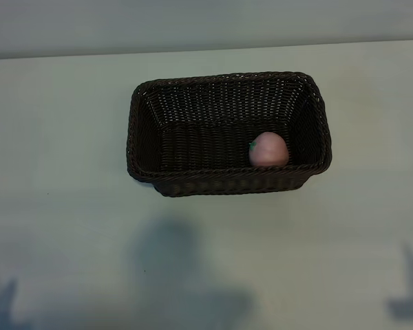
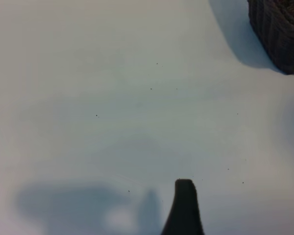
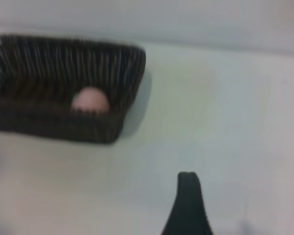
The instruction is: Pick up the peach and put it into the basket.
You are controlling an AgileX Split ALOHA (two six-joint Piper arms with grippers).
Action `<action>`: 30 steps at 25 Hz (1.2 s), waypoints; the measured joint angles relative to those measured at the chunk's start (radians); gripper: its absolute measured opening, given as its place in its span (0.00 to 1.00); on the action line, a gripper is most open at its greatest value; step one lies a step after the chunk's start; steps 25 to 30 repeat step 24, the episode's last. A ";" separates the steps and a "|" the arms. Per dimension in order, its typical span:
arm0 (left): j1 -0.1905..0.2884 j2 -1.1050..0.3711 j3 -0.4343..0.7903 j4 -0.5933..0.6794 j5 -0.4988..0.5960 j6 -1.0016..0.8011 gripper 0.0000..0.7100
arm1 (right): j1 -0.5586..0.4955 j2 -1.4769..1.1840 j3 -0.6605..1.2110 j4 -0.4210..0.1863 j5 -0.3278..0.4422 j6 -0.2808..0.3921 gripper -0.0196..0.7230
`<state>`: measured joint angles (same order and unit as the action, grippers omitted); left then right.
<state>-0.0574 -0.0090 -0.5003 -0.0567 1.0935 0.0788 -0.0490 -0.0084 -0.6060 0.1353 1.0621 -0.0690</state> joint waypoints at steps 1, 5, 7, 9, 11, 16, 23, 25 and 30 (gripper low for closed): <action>0.000 0.000 0.000 0.001 0.000 0.000 0.83 | 0.000 0.000 0.004 -0.002 0.013 0.000 0.75; 0.001 0.000 0.000 0.003 0.000 0.000 0.83 | 0.000 0.000 0.017 -0.020 0.028 0.000 0.74; 0.001 0.000 0.000 0.003 0.000 0.000 0.83 | 0.000 0.000 0.032 -0.033 0.028 0.000 0.74; 0.001 0.000 0.000 0.003 0.000 0.000 0.83 | 0.000 0.000 0.058 -0.039 0.024 -0.001 0.74; 0.001 0.000 0.000 0.003 0.000 0.000 0.83 | 0.000 0.000 0.101 -0.040 0.021 -0.001 0.74; 0.002 0.000 0.000 0.003 0.000 0.000 0.83 | 0.000 0.000 0.118 -0.049 0.014 0.003 0.74; 0.002 0.000 0.000 0.003 0.000 0.000 0.83 | 0.000 0.000 0.118 -0.057 0.010 0.004 0.74; 0.002 0.000 0.000 0.003 0.000 0.000 0.83 | 0.000 0.000 0.118 -0.057 0.010 0.004 0.74; 0.002 0.000 0.000 0.003 0.000 0.000 0.83 | 0.000 0.000 0.118 -0.057 0.010 0.004 0.74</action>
